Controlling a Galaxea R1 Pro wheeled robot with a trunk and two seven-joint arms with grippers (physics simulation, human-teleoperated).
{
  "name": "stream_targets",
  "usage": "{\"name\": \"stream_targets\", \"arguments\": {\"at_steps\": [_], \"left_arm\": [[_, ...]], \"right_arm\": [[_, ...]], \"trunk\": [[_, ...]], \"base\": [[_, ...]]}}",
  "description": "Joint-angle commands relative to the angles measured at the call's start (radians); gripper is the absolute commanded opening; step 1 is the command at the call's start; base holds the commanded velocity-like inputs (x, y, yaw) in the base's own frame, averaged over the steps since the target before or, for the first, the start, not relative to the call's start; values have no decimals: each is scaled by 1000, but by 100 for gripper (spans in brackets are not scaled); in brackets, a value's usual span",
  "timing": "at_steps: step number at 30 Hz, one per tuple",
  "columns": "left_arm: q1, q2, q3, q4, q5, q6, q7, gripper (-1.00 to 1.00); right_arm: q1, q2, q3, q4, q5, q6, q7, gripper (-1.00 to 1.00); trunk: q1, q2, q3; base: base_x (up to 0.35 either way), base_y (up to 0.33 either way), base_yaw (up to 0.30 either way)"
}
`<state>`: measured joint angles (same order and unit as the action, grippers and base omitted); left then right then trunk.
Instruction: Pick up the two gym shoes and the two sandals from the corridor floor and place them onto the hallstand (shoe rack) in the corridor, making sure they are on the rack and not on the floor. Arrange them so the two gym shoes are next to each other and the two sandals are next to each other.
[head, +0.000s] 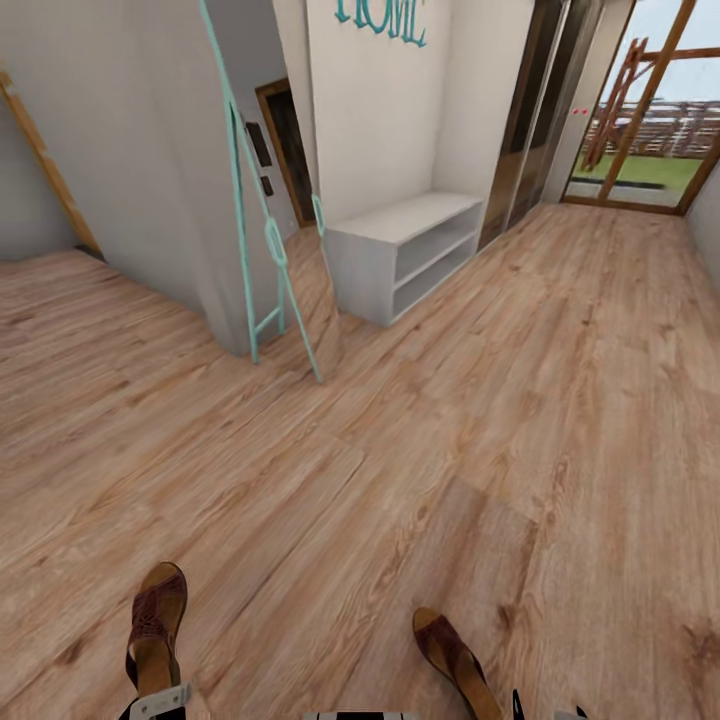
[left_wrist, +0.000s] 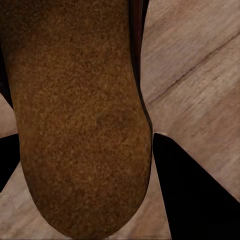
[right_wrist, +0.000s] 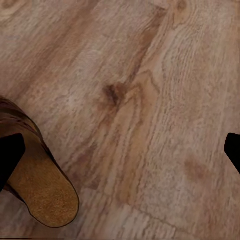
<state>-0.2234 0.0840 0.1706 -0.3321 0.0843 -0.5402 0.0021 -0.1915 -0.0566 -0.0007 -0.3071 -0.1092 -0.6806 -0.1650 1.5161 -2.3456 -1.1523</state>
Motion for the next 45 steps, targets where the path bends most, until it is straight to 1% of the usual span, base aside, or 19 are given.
{"name": "stream_targets", "arguments": {"at_steps": [1,5,10,17,26,45], "left_arm": [[-1,0,-3,1,6,-3,1,-100],[-1,0,-3,1,6,-3,1,-100],[-1,0,-3,1,6,-3,1,-100],[-1,-2,-3,1,6,-3,1,-100],[-1,-2,-3,1,6,-3,1,-100],[-1,2,-4,1,6,-2,1,-100]], "right_arm": [[0,0,2,0,-9,-4,2,100],[0,0,2,0,-9,-4,2,100],[0,0,2,0,-9,-4,3,100],[0,0,1,-1,-9,-4,3,100],[0,-2,2,2,-6,-3,7,100],[0,-8,4,5,-3,-2,8,100]], "trunk": [[0,0,0],[0,0,5],[0,0,8],[0,0,8],[0,0,8],[0,0,8]], "base": [[-183,-134,218],[-211,-154,218],[-56,-39,121],[-24,-33,16],[-105,-158,1],[-6,-8,0]]}}
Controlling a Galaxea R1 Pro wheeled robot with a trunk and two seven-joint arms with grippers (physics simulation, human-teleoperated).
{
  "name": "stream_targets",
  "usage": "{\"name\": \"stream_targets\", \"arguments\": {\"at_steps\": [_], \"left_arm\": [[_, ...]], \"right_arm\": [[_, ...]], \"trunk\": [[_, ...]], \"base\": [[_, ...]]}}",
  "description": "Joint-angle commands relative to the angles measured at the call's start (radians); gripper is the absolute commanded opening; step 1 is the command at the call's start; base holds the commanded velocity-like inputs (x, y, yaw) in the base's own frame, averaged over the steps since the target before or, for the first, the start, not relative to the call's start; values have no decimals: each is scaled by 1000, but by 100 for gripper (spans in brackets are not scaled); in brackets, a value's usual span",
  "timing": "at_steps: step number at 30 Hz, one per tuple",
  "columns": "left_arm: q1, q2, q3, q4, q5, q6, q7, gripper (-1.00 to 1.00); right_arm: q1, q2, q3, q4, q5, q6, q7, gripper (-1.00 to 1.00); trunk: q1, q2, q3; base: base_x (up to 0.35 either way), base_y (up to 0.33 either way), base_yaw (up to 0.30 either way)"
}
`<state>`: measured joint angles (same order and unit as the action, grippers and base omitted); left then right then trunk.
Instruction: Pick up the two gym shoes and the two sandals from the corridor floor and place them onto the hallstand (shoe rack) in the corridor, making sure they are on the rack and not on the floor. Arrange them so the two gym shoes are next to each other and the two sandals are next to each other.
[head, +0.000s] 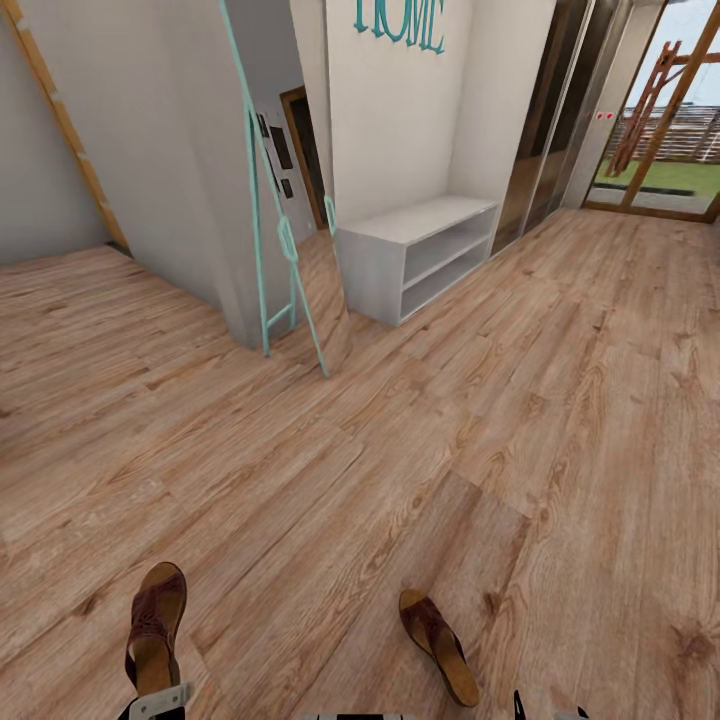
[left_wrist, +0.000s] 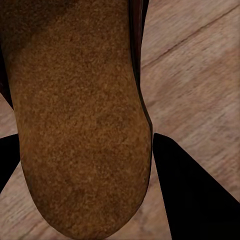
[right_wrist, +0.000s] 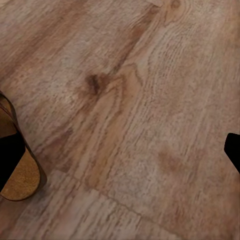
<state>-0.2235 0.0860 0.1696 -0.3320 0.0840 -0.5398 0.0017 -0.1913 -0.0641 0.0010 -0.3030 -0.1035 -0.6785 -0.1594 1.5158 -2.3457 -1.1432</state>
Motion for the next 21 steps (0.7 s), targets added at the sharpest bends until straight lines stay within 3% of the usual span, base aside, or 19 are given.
{"name": "stream_targets", "arguments": {"at_steps": [1,5,8,11,15,21], "left_arm": [[0,0,-2,1,7,-2,1,-100],[-4,3,-2,1,7,7,1,-100],[-11,6,-2,1,6,18,3,-100],[-24,8,-2,-6,5,41,2,-100],[-116,15,-5,-6,0,129,-8,-100],[-251,18,-6,0,-3,285,-13,-100]], "right_arm": [[0,-1,5,0,-8,-3,3,100],[0,-3,29,-6,13,8,5,100],[-4,-4,55,-29,66,58,7,100],[-24,-5,67,-79,135,167,8,100],[-86,-4,74,-192,207,376,9,100],[-181,-3,77,-306,233,575,14,100]], "trunk": [[0,0,-1],[0,0,-1],[0,0,-1],[0,0,-1],[0,0,-1],[0,0,-1]], "base": [[0,0,0],[0,0,0],[0,0,0],[0,0,0],[0,0,0],[0,0,0]]}}
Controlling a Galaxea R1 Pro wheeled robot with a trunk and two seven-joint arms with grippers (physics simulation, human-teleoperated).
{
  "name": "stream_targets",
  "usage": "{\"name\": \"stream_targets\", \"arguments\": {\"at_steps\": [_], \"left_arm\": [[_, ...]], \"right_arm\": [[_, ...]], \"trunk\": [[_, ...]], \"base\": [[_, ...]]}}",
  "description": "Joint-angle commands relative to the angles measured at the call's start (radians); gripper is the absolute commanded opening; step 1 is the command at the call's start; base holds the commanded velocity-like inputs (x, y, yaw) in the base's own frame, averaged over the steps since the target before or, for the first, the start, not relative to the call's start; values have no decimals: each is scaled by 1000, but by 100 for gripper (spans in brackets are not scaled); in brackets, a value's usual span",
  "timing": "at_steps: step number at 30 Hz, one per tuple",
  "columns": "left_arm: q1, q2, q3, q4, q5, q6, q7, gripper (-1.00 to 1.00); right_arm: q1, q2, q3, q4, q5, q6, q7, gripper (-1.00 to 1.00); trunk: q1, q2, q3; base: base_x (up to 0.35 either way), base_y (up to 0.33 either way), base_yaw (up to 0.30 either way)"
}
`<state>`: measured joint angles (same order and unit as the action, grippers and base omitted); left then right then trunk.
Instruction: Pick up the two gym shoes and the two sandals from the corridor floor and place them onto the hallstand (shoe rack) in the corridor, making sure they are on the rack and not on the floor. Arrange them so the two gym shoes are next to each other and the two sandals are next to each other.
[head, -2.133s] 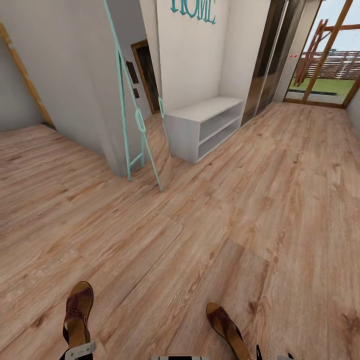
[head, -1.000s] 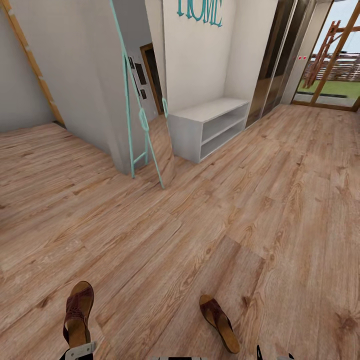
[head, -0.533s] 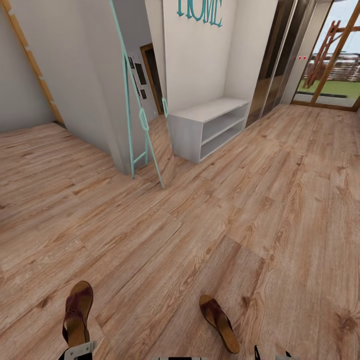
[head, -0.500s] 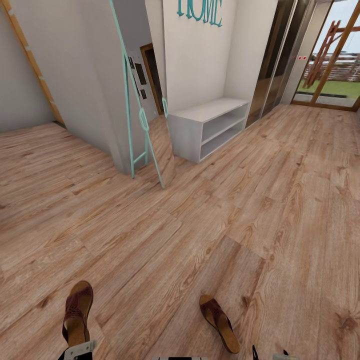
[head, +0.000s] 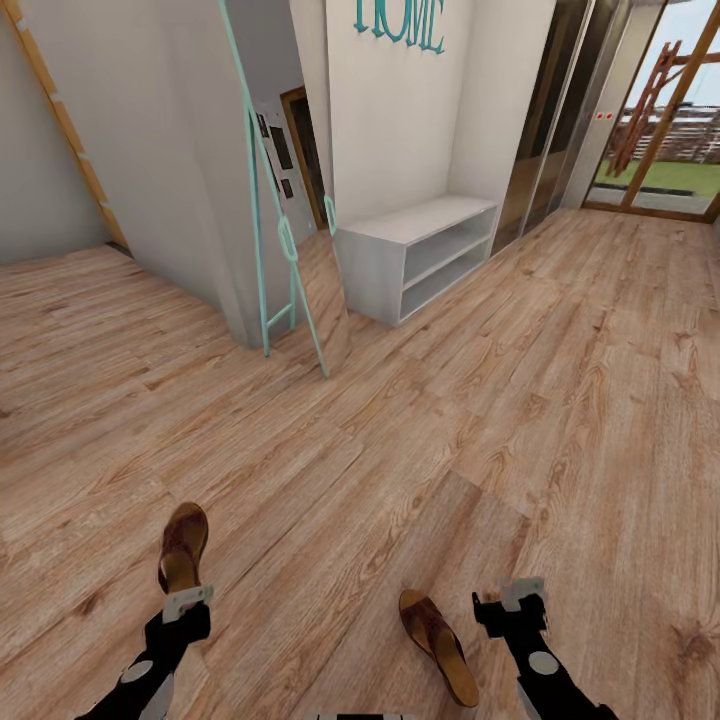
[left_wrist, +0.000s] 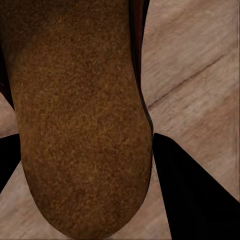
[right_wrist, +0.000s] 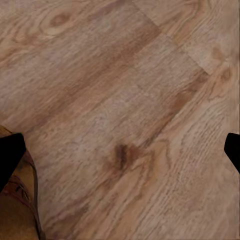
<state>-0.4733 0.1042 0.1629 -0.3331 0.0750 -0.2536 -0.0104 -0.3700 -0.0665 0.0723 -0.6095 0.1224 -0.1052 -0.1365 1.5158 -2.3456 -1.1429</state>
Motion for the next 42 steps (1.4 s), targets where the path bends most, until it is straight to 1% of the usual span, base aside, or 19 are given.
{"name": "stream_targets", "arguments": {"at_steps": [1,2,4,5,6,7,8,10,11,12,15,16,17,18,21,26,33,41,42], "left_arm": [[-13,-1,0,1,5,12,-1,-100],[-33,-4,-2,1,5,32,-1,-100],[-51,-8,-4,1,4,44,-2,-100],[-69,-13,-6,0,4,53,-3,-100],[-77,-15,-7,0,3,56,-4,-100],[-90,-21,-8,0,2,60,-6,-100],[-102,-39,-20,0,-3,64,-20,-100],[-109,-49,-41,0,-12,68,-36,-100],[-111,-51,-48,-1,-16,70,-42,-100],[-123,-51,-69,-7,-27,95,-69,-100],[-136,-48,-77,-9,-33,135,-92,-100],[-147,-45,-80,-11,-35,165,-107,-100],[-152,-44,-82,-11,-35,179,-114,-100],[-161,-38,-83,-13,-36,201,-127,-100],[-171,-26,-84,-14,-37,233,-139,-100],[-174,-22,-85,-15,-37,247,-140,-100],[-175,-21,-86,-16,-37,246,-143,-100],[-177,-21,-87,-40,-40,248,-150,-100],[-177,-20,-87,-45,-40,250,-150,-100]], "right_arm": [[-17,-1,5,-6,9,18,-5,100],[-47,-1,6,-15,11,48,6,100],[-74,-1,6,-21,12,73,24,100],[-95,-1,6,-28,12,91,48,100],[-103,-1,6,-31,12,97,62,100],[-114,-1,6,-38,13,107,93,100],[-123,-1,6,-47,13,114,145,100],[-128,-2,4,-50,14,119,178,100],[-129,-2,4,-50,14,120,185,100],[-132,-3,3,-49,14,122,203,100],[-132,-6,3,-46,14,123,209,100],[-133,-10,3,-43,14,123,212,100],[-133,-12,3,-40,14,123,213,100],[-133,-16,3,-33,14,123,214,100],[-133,-20,4,-15,13,123,216,100],[-133,-21,5,-9,13,124,215,100],[-133,-21,5,16,12,123,215,100],[-133,-20,4,47,11,122,215,100],[-133,-19,4,48,11,122,215,100]], "trunk": [[0,0,-1],[0,0,-1],[0,0,-1],[0,0,-1],[0,0,-1],[0,0,-1],[0,0,-1],[0,0,-1],[0,0,-1],[0,0,-1],[0,0,-1],[0,0,-1],[0,0,-1],[0,0,-1],[0,0,-1],[0,0,-1],[0,0,-2],[0,0,-11],[4,-7,-16]], "base": [[0,0,0],[0,0,0],[0,0,0],[0,0,0],[0,0,0],[0,0,0],[0,0,0],[0,0,0],[0,0,0],[0,0,0],[0,0,0],[0,0,0],[0,0,0],[0,0,0],[85,0,0],[218,0,0],[55,0,0],[7,0,41],[2,0,73]]}}
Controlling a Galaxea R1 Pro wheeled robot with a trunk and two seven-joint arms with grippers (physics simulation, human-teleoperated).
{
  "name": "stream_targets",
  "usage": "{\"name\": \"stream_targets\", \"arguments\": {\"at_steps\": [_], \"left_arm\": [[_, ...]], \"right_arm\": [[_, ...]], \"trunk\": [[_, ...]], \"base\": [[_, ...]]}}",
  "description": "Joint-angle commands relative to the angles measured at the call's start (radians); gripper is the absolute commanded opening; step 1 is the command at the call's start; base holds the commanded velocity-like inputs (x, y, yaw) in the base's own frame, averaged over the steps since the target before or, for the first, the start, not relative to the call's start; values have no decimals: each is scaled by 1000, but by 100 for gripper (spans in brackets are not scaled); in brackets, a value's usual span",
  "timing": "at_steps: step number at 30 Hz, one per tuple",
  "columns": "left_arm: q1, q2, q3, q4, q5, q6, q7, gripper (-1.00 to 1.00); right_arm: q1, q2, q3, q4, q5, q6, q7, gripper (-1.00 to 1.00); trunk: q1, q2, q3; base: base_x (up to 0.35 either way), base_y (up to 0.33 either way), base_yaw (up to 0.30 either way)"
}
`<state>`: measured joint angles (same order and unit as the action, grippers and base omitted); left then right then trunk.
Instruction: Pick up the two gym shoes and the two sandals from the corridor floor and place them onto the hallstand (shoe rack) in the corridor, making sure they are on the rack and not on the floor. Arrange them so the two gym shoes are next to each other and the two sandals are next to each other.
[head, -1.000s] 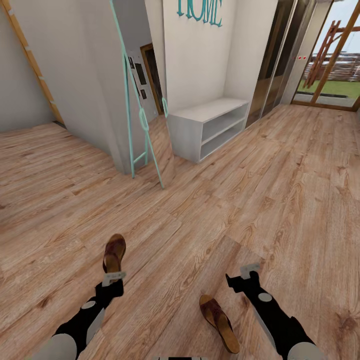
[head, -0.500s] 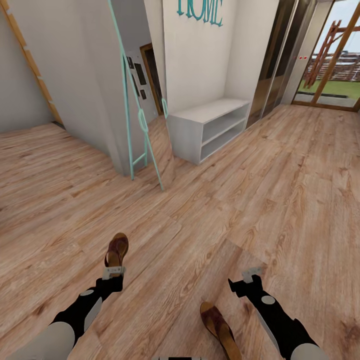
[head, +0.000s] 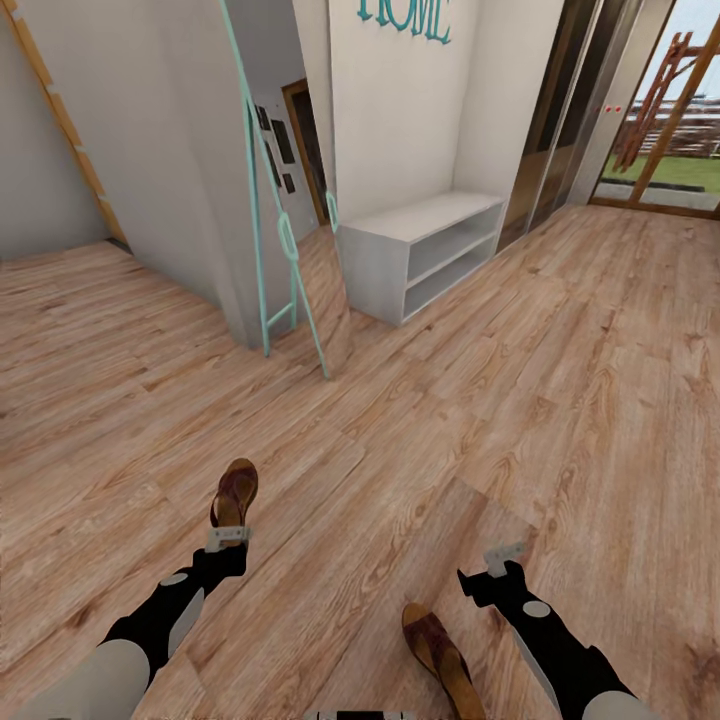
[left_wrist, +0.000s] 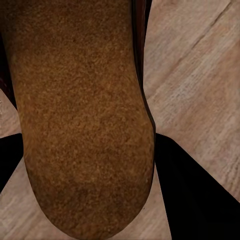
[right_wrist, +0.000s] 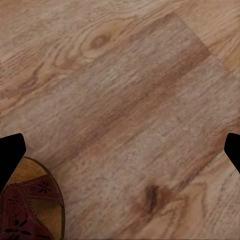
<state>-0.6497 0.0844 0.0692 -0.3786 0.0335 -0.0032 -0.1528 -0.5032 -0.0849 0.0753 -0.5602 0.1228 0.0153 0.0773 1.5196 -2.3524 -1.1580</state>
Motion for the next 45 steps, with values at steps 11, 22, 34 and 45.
{"name": "stream_targets", "arguments": {"at_steps": [11,22,34,45], "left_arm": [[-22,-2,6,-49,4,95,-11,-100],[-43,13,7,-155,-9,213,-90,-100],[-45,19,9,-188,-11,230,-93,-100],[-45,18,9,-237,-8,233,-93,-100]], "right_arm": [[0,-1,3,28,12,3,5,100],[0,-30,6,36,15,5,152,100],[0,-30,5,179,15,-1,150,100],[0,-30,3,243,15,-3,147,100]], "trunk": [[42,-78,-51],[81,-148,-102],[81,-148,-105],[84,-149,-128]], "base": [[0,0,83],[0,0,108],[0,0,14],[0,0,0]]}}
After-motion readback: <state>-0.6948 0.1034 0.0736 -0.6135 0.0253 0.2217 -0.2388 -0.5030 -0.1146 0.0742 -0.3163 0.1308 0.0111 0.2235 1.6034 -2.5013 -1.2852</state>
